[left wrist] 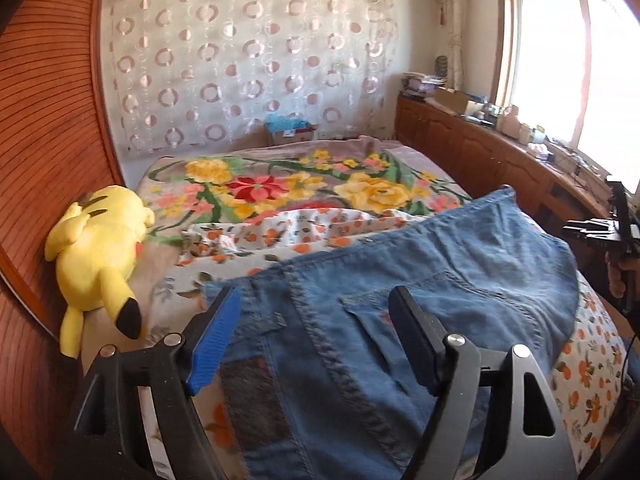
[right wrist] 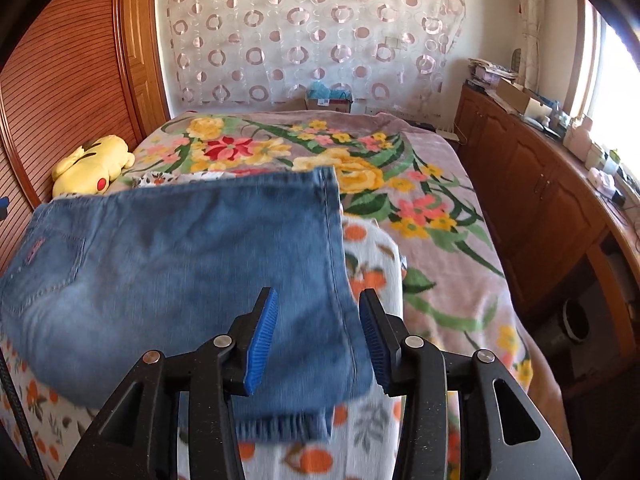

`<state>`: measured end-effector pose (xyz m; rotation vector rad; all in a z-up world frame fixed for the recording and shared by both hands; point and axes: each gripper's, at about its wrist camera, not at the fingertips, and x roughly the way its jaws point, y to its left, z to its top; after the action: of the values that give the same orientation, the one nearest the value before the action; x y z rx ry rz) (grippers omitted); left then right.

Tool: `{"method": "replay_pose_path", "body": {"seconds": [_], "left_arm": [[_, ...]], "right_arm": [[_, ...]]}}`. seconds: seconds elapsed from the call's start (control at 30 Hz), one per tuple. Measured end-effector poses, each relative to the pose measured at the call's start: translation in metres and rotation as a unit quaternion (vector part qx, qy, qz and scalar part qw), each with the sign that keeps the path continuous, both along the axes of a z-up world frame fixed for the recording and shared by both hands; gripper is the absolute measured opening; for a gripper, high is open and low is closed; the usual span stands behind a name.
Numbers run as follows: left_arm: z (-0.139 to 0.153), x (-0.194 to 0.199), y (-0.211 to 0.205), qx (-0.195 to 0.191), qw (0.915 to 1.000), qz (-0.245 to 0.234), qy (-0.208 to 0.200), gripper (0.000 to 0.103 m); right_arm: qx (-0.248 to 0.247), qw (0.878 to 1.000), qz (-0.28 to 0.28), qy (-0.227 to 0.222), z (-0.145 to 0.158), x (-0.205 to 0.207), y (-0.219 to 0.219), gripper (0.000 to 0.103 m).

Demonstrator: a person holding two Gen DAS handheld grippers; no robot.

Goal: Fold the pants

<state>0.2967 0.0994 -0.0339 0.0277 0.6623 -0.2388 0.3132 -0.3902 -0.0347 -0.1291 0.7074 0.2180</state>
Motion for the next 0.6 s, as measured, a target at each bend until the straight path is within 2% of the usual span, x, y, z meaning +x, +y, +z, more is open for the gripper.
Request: {"method": "replay_pose_path", "body": {"seconds": [0.23,0.4,0.6], "left_arm": [[-0.004,-0.034,-0.040,0.002,0.9993,-0.037,-0.002,0.077],[-0.015,-0.055,-0.068,0.011,0.9983,-0.056,0.007,0.077],[-0.019,-0.079,-0.089,0.008,0.9971,-0.074,0.014,0.077]], "right_arm": [[0.022,1.000,-0.005,-0.005,0.001,-0.053,-0.002,0.044],[0.045,0.999,0.010,-0.020,0.002,-0.082,0.016,0.044],[0.048,0.998,0.032,-0.034,-0.006,-0.116,0.038,0.044]]}}
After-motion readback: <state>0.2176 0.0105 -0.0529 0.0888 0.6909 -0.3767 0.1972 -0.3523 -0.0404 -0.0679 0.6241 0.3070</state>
